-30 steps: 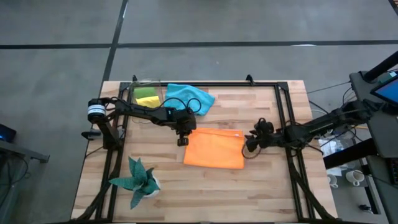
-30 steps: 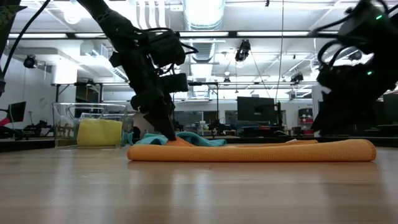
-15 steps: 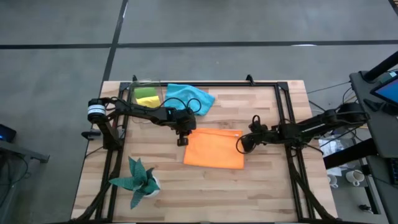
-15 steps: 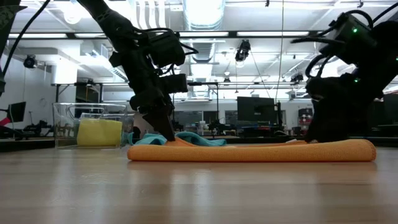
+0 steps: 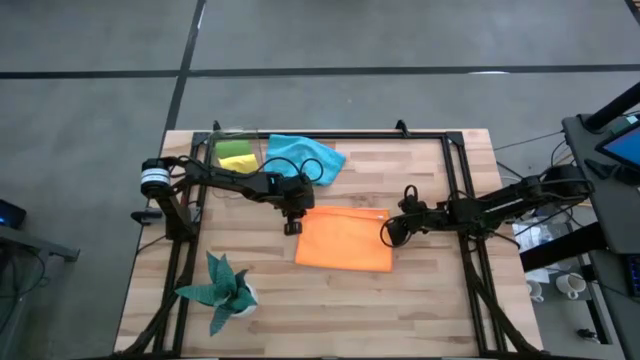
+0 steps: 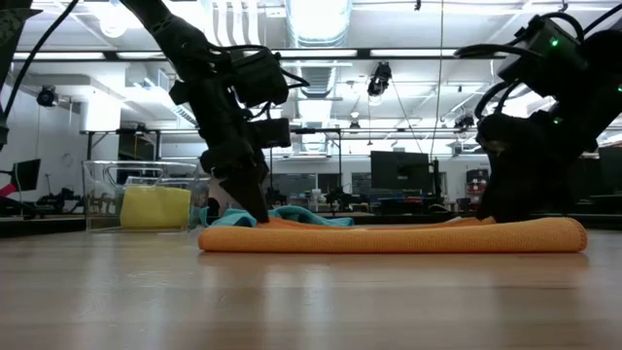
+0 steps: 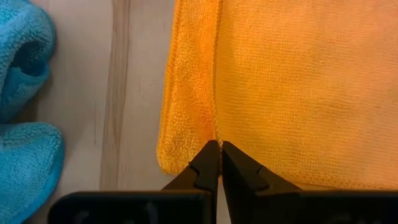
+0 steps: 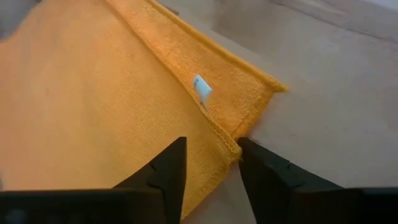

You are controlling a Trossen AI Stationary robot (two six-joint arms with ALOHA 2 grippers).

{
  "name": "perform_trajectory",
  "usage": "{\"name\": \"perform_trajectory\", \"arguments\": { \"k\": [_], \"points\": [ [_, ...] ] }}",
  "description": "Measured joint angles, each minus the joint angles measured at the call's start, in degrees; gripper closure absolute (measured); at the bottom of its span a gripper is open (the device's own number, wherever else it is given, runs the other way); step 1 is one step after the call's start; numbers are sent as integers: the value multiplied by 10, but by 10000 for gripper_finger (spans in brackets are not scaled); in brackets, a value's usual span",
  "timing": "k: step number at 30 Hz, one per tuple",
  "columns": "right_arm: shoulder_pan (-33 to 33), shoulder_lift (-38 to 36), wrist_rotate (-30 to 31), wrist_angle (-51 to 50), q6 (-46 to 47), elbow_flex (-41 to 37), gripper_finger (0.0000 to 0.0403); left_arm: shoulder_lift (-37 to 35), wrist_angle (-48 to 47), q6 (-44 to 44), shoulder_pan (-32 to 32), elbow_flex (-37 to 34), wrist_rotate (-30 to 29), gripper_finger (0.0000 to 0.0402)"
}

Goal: Roll microfiber towels into tight, uniform cylinder then place into a basket
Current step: Fold the orange microfiber towel

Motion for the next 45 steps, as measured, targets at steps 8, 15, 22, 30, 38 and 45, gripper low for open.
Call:
{"name": "perform_trajectory", "arguments": {
  "k": [8, 15, 22, 30, 38, 45],
  "points": [
    [0, -4, -1, -4, 0, 0, 336, 0, -4, 0, 0, 0, -8, 402],
    [0, -20, 1, -7, -3, 0, 355, 0, -13, -1, 0, 0, -8, 402],
    [0, -29, 12, -7, -4, 0, 333, 0, -12, -1, 0, 0, -8, 401],
    [0, -24, 17, -7, -13, 0, 364, 0, -12, -2, 0, 0, -8, 401],
    [0, -30, 20, 4, -54, 1, 394, -22, -27, -16, 0, -2, -8, 401],
    [0, -45, 15, -36, -144, 54, 394, -81, -49, -61, -6, -12, -8, 401]
  ]
}}
